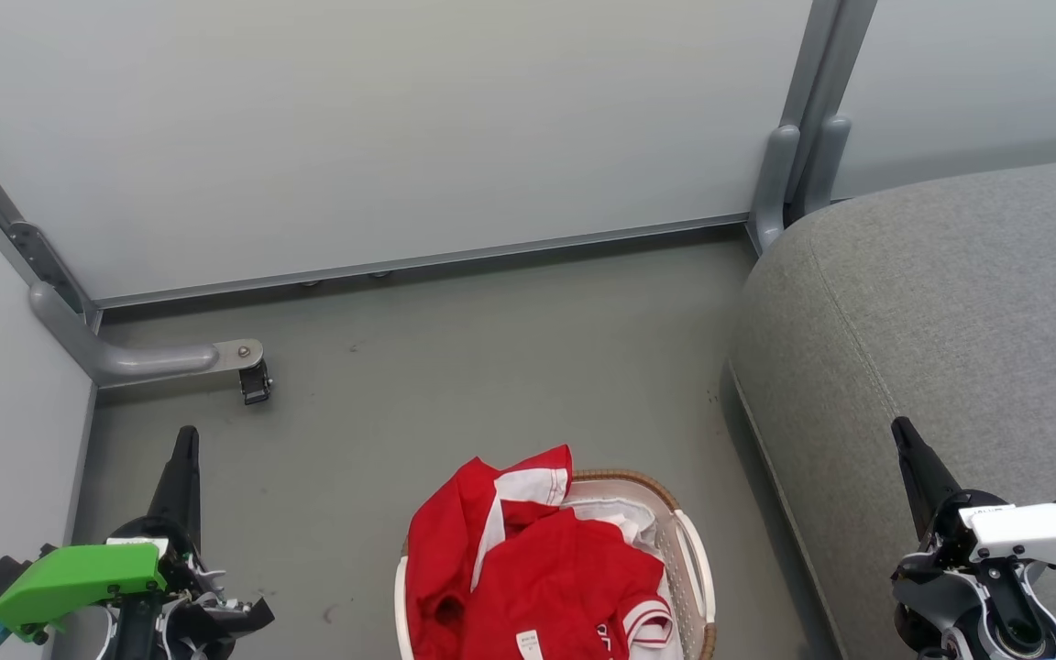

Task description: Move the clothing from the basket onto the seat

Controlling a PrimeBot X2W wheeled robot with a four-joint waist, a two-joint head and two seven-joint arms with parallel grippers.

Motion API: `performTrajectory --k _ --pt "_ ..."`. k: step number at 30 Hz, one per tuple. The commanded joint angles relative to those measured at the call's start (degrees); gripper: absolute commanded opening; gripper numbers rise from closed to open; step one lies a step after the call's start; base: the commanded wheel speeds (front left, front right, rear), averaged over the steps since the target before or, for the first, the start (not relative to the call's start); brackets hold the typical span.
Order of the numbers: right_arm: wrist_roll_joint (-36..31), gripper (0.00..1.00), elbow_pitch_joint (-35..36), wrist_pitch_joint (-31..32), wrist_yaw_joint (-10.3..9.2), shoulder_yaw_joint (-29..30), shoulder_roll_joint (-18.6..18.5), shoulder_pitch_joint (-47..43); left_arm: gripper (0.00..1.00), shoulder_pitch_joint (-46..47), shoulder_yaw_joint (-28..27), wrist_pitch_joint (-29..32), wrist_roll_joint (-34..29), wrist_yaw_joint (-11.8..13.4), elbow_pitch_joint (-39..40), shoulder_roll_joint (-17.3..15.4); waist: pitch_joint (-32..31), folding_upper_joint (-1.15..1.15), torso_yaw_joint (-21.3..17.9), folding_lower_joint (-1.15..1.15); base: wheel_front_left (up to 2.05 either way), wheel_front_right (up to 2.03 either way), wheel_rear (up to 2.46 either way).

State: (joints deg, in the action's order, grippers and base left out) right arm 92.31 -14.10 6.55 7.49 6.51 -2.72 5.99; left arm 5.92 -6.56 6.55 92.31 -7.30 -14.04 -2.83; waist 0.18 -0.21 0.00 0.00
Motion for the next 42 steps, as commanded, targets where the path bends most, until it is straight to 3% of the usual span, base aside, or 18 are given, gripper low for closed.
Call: performTrajectory --k 1,2,3,16,26,42 --pt "0.2 0.00 0.2 0.1 0.00 0.1 -0.3 0.5 0.00 0.6 0.0 0.1 0.2 -0.4 0.1 -0.1 0.0 0.21 0.0 0.00 0.00 0.00 0.00" --pt "0.2 0.00 0.2 0.1 0.00 0.1 -0.3 0.5 0.00 0.6 0.0 0.1 0.2 -0.4 0.1 -0.1 0.0 0.21 0.0 0.00 0.00 0.00 0.00" --pt "0.0 1.00 0.0 0.0 0.00 0.0 0.0 0.0 1.00 0.0 0.0 0.0 0.0 0.0 0.0 0.0 0.0 0.00 0.0 0.00 0.00 0.00 0.00" --pt "-2.0 1.00 -2.2 -2.4 -0.02 -1.5 0.6 -1.8 1.00 -2.3 2.4 -2.5 -1.2 0.2 -1.1 0.4 0.1 0.01 0.1 0.00 0.00 0.00 0.00" --pt "-7.7 1.00 -2.5 -5.1 -0.02 -1.1 0.5 -1.3 1.00 -2.8 3.8 -5.2 -3.9 0.1 0.6 0.3 0.2 0.03 0.2 0.00 0.00 0.00 0.00" --pt "-22.6 1.00 0.4 -8.8 -0.01 -1.4 0.3 -1.0 1.00 -3.0 4.5 -8.8 -17.9 0.0 3.1 0.2 0.3 0.06 0.7 0.00 0.00 0.00 0.00"
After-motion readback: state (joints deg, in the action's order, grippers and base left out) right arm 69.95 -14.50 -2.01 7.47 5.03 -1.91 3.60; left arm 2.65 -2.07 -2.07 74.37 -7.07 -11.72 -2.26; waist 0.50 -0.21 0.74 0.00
